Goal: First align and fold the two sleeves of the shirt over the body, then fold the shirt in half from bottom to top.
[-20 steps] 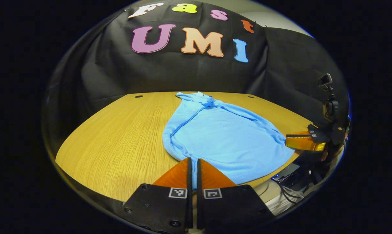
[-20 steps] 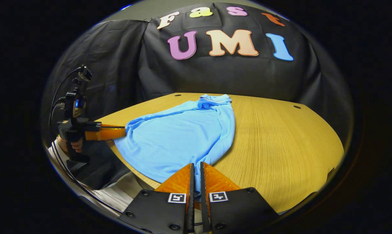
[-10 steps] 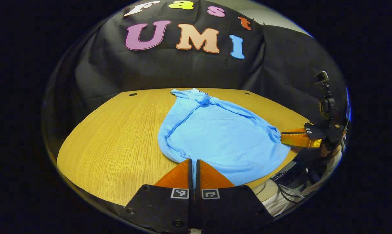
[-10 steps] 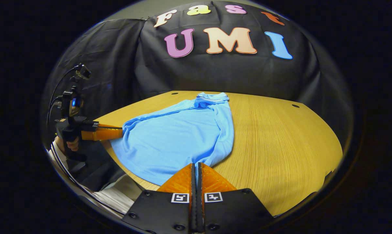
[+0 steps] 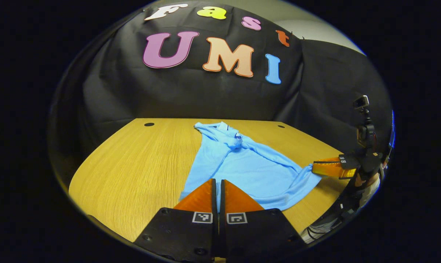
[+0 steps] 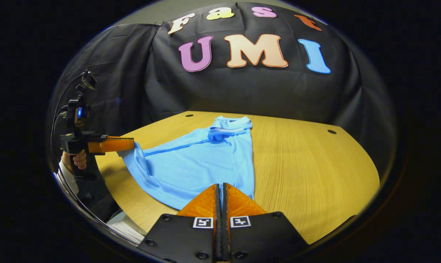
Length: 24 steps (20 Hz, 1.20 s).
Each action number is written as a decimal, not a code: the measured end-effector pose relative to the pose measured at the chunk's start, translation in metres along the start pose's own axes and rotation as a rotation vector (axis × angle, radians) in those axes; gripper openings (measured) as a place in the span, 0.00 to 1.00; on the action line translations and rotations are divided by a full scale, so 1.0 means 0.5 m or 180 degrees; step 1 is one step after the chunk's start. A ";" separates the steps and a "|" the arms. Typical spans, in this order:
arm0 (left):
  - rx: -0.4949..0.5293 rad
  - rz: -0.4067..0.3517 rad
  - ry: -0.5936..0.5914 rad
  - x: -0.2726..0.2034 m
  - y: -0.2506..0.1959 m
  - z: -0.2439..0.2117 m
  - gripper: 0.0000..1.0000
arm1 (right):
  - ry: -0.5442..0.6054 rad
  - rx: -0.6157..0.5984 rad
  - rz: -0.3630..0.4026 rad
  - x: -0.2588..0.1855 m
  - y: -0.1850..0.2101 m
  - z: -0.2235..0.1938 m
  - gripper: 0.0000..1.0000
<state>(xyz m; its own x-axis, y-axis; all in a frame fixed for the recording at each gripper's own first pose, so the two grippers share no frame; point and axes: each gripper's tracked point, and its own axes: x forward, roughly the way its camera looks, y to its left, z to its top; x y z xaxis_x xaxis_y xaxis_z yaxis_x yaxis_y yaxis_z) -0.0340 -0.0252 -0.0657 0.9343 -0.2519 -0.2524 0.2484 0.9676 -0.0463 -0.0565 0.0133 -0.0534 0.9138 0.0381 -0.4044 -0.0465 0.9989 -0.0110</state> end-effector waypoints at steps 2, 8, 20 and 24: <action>-0.0059 0.0012 -0.0053 0.028 0.013 0.035 0.00 | -0.0052 -0.0170 -0.0078 0.034 -0.018 0.038 0.03; -0.0306 0.0066 -0.0317 0.127 0.062 0.160 0.00 | -0.0133 -0.0331 -0.0163 0.140 -0.068 0.164 0.03; -0.0493 0.0503 -0.0538 0.348 0.194 0.298 0.00 | -0.0308 0.0004 -0.0479 0.386 -0.214 0.352 0.02; -0.0348 0.0648 -0.0429 0.448 0.230 0.291 0.00 | -0.0263 0.0177 -0.0671 0.486 -0.257 0.346 0.02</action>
<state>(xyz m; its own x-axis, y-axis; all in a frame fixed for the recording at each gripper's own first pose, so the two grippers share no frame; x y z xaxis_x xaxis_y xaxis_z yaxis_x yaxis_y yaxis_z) 0.2411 0.0268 0.0131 0.9896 -0.0451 -0.1366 0.0296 0.9931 -0.1138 0.2417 -0.1010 0.0080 0.9310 -0.1717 -0.3222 0.1692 0.9849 -0.0360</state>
